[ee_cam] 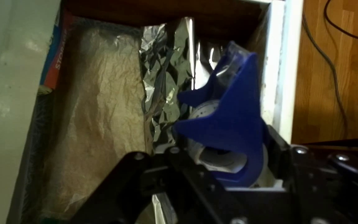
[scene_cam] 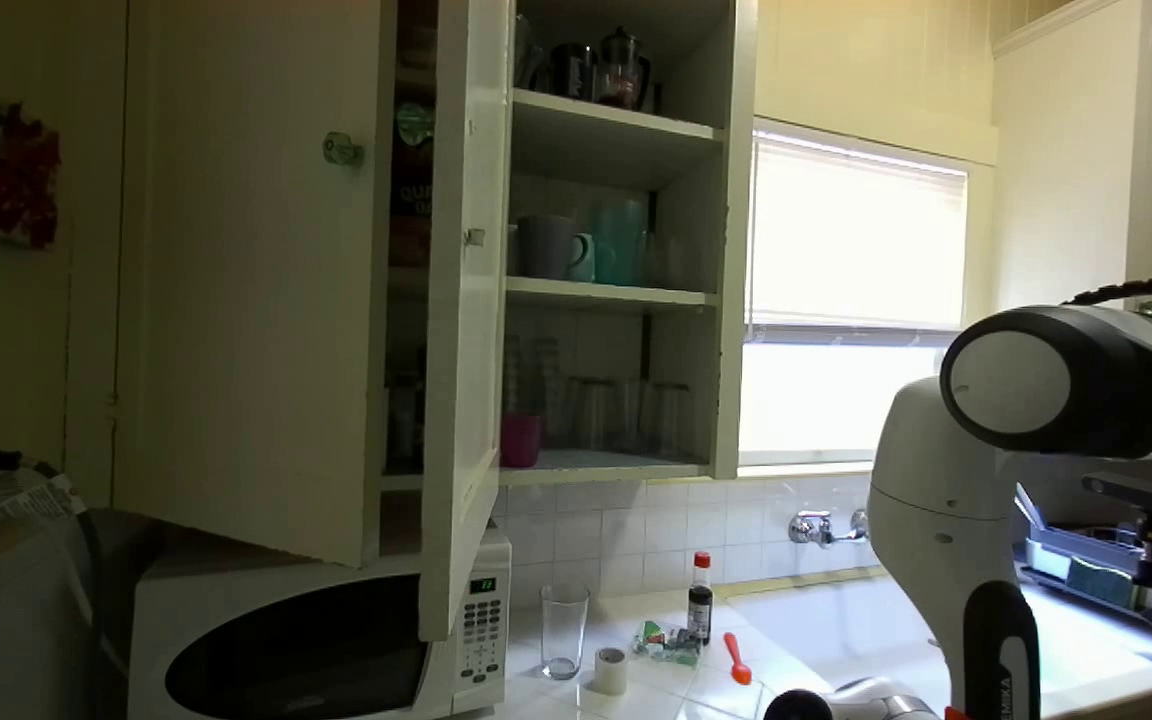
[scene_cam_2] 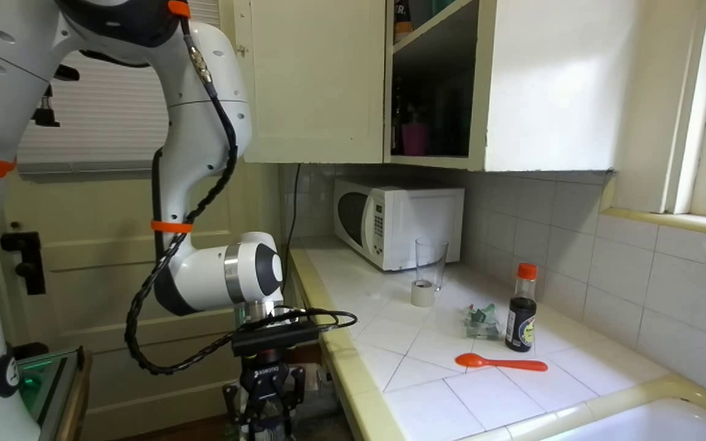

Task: Put the blue and white object in the open drawer, then close the drawer

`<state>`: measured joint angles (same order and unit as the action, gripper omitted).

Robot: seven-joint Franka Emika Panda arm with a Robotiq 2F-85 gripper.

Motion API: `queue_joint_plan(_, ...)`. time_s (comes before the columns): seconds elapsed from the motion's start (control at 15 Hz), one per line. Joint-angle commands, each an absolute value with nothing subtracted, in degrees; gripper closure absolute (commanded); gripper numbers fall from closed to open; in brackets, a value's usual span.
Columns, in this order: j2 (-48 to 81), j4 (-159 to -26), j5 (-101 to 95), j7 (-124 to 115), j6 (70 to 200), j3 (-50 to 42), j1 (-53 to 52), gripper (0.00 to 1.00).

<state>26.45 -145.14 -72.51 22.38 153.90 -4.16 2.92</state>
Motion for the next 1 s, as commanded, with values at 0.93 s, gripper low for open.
queue_joint_plan(0.93, 38.3, -134.4, -84.6, -5.5, 158.5, -3.7, -2.8, 0.66)
